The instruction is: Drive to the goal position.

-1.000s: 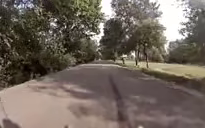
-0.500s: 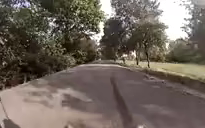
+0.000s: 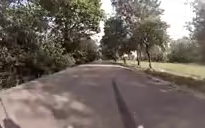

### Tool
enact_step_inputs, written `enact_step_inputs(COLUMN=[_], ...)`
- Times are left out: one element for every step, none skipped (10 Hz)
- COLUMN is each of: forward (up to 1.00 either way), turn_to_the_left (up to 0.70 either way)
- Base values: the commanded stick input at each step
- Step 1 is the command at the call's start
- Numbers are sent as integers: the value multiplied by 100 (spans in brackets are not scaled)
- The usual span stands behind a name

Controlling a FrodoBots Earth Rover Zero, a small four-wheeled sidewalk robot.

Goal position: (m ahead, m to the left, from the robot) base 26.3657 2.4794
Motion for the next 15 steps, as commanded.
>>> enact_step_inputs(forward=[70, 70, 70, 70, 70, 70, 70, 70, 70, 70, 70, 70, 70, 70, 70], turn_to_the_left=[-35, -35, -14, 0, 0, 0, 0, 0, 0, 0, 0, 0, 0, 0, 0])
